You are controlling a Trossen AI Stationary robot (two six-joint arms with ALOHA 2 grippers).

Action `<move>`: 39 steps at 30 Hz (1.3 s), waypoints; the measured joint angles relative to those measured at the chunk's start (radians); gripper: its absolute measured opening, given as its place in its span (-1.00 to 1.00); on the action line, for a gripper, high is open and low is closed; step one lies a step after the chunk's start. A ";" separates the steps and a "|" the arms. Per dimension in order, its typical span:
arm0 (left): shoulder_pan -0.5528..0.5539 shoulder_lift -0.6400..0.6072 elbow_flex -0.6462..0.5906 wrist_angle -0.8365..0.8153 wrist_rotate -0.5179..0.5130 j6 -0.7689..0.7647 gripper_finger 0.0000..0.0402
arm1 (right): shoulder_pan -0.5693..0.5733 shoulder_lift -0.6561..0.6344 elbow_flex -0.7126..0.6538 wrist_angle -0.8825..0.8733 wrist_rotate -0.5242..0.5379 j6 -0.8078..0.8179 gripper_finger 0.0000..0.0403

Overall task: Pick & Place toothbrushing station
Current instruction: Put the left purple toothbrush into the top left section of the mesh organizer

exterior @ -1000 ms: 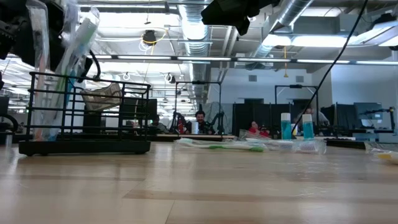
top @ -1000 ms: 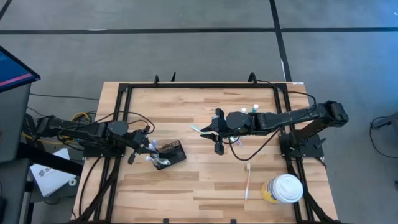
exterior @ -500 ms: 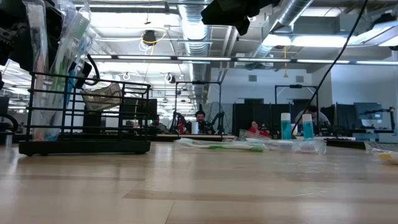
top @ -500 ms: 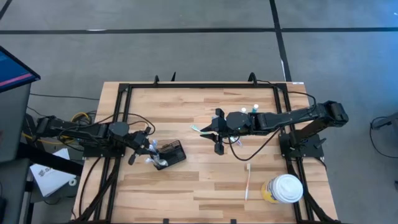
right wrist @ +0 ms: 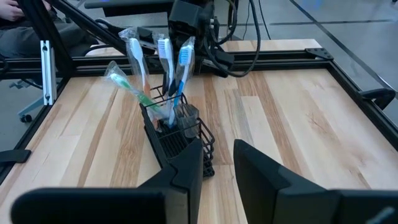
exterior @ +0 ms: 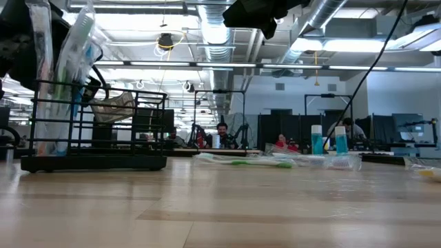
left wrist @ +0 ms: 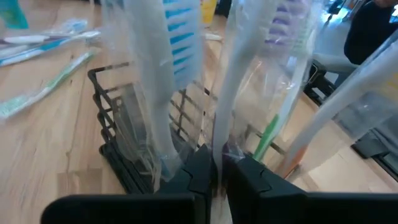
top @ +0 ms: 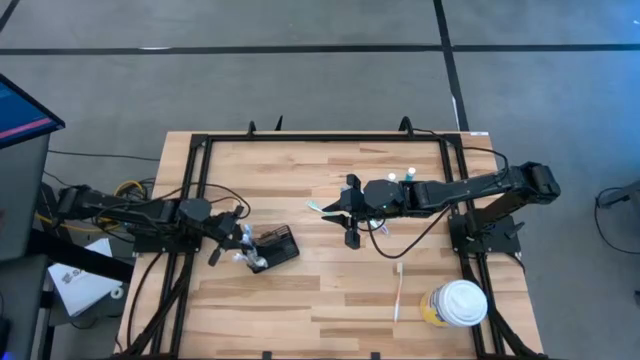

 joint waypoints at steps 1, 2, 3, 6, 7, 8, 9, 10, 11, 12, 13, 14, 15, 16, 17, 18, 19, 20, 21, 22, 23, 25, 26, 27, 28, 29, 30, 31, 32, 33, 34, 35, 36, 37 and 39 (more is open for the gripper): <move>0.000 0.000 -0.003 0.004 -0.003 0.000 -0.88 | 0.000 0.000 0.000 0.000 0.000 0.000 -0.59; 0.000 0.000 -0.003 0.006 -0.003 0.000 -0.85 | 0.000 0.000 0.000 0.000 0.000 0.000 -0.59; 0.000 0.000 -0.003 0.009 -0.002 -0.001 -0.82 | 0.000 0.000 0.000 0.000 0.000 0.000 -0.59; 0.000 -0.002 -0.003 0.017 0.003 -0.008 -0.74 | 0.000 0.000 0.000 0.000 0.000 0.000 -0.59; 0.000 -0.002 -0.003 0.018 0.004 -0.008 -0.71 | 0.000 0.000 0.000 0.000 0.000 0.000 -0.59; 0.000 -0.002 -0.003 0.019 0.004 -0.008 -0.69 | 0.000 0.000 0.000 0.000 0.000 0.000 -0.59; 0.000 -0.002 -0.003 0.020 0.004 -0.008 -0.68 | 0.000 0.000 0.000 0.000 0.000 0.000 -0.59; 0.000 -0.002 -0.003 0.021 0.004 -0.009 -0.67 | 0.000 0.000 0.000 0.000 0.000 0.000 -0.59; 0.000 -0.002 -0.003 0.022 0.004 -0.019 -0.65 | 0.000 0.000 0.000 0.000 0.000 0.000 -0.59; 0.000 -0.002 -0.003 0.024 0.004 -0.028 -0.64 | 0.000 0.000 0.000 0.000 0.000 0.000 -0.59; 0.000 -0.002 -0.003 0.025 0.004 -0.032 -0.63 | 0.000 0.000 0.000 0.000 0.000 0.000 -0.59; 0.000 -0.002 -0.003 0.025 0.004 -0.032 -0.62 | 0.000 0.000 0.000 0.000 0.000 0.000 -0.59; 0.000 -0.002 -0.003 0.025 0.004 -0.031 -0.61 | 0.000 0.000 0.000 0.000 0.000 0.000 -0.59; 0.000 -0.002 -0.003 0.026 0.004 -0.031 -0.60 | 0.000 0.000 0.000 0.000 0.000 0.000 -0.59; 0.000 -0.002 -0.003 0.026 0.004 -0.032 -0.59 | 0.000 0.000 0.000 0.000 0.000 0.000 -0.59; 0.000 -0.002 -0.003 0.027 0.004 -0.034 -0.58 | 0.000 0.000 0.000 0.000 0.000 0.000 -0.59; 0.000 -0.002 -0.003 0.028 0.004 -0.034 -0.57 | 0.000 0.000 0.000 0.000 0.000 0.000 -0.59; 0.000 -0.002 -0.003 0.029 0.004 -0.034 -0.56 | 0.000 0.000 0.000 0.000 0.000 0.000 -0.59; 0.000 -0.002 -0.003 0.033 0.004 -0.033 -0.54 | 0.000 0.000 0.000 0.000 0.000 0.000 -0.59; 0.000 -0.002 -0.003 0.038 0.003 -0.033 -0.52 | 0.000 0.000 0.000 0.000 0.000 0.000 -0.59; 0.000 -0.002 -0.003 0.042 0.003 -0.032 -0.50 | 0.000 0.000 0.000 0.000 0.000 0.000 -0.59; 0.000 -0.002 -0.003 0.044 0.003 -0.031 -0.45 | 0.000 0.000 0.000 0.000 0.000 0.000 -0.59; 0.000 -0.002 -0.003 0.045 0.003 -0.031 -0.43 | 0.000 0.000 0.000 0.000 0.000 0.000 -0.59; 0.000 -0.002 -0.003 0.048 0.002 -0.031 -0.40 | 0.000 0.000 0.000 0.000 0.000 0.000 -0.59; 0.001 -0.002 -0.003 0.053 0.001 -0.031 -0.38 | 0.000 0.000 0.000 0.000 0.000 0.000 -0.59; 0.001 -0.002 -0.003 0.059 0.001 -0.030 -0.36 | 0.000 0.000 0.000 0.000 0.000 0.000 -0.59; 0.001 -0.002 -0.003 0.068 0.000 -0.026 -0.33 | 0.000 0.000 0.000 0.000 0.000 0.000 -0.59; 0.001 -0.002 -0.003 0.079 -0.001 -0.025 -0.31 | 0.000 0.000 0.000 0.000 0.000 0.000 -0.59; 0.001 -0.002 -0.003 0.089 -0.002 -0.025 -0.30 | 0.000 0.000 0.000 0.000 0.000 0.000 -0.59; 0.001 -0.002 -0.003 0.097 -0.002 -0.024 -0.28 | 0.000 0.000 0.000 0.000 0.000 0.000 -0.59; 0.001 -0.002 -0.003 0.100 -0.002 -0.024 -0.27 | 0.000 0.000 0.000 0.000 0.000 0.000 -0.59; 0.001 -0.002 -0.003 0.100 -0.002 -0.024 -0.26 | 0.000 0.000 0.000 0.000 0.000 0.000 -0.59; 0.001 -0.002 -0.003 0.101 -0.002 -0.024 -0.26 | 0.000 0.000 0.000 0.000 0.000 0.000 -0.59; 0.001 -0.002 -0.003 0.104 -0.002 -0.024 -0.25 | 0.000 0.000 0.000 0.000 0.000 0.000 -0.59; 0.001 -0.002 -0.003 0.113 -0.002 -0.023 -0.26 | 0.000 0.000 0.000 0.000 0.000 0.000 -0.59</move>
